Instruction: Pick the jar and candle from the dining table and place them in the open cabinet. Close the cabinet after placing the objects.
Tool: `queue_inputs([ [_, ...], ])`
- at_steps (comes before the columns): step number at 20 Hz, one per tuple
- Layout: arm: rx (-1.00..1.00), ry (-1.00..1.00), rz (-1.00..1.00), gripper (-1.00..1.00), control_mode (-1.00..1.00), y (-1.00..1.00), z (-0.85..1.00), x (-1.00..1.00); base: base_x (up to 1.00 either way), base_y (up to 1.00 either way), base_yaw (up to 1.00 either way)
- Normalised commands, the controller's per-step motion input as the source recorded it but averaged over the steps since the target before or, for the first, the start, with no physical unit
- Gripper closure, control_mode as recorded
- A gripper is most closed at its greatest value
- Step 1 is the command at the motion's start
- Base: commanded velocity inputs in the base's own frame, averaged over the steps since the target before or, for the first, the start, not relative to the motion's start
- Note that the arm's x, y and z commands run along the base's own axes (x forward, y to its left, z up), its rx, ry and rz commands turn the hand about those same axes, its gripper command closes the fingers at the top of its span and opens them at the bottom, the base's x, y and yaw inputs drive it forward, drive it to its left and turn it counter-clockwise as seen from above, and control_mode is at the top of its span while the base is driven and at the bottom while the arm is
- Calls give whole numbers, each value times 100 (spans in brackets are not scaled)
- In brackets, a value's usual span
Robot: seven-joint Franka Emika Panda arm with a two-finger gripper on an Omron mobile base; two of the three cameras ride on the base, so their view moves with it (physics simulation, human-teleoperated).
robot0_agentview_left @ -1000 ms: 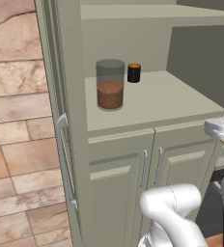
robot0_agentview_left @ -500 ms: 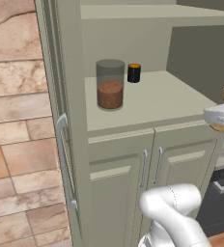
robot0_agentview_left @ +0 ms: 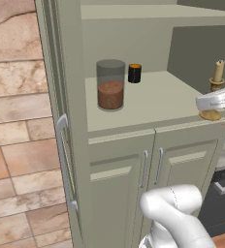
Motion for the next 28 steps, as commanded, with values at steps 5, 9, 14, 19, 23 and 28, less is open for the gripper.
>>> queue_inputs([
  [5, 10, 0, 0, 100, -100, 0, -12, 34, 0, 0, 0],
  [9, 12, -6, 0, 100, -100, 0, -20, 19, 0, 0, 0],
  [14, 5, -20, 0, 100, -100, 1, -3, 14, 0, 0, 0],
  [19, -5, -8, 0, 100, -100, 12, 0, 35, 0, 0, 0],
  [23, -10, 0, 0, 100, -100, 19, 0, 48, 0, 0, 0],
  [28, -2, 0, 0, 100, -100, 2, 0, 47, 0, 0, 0],
])
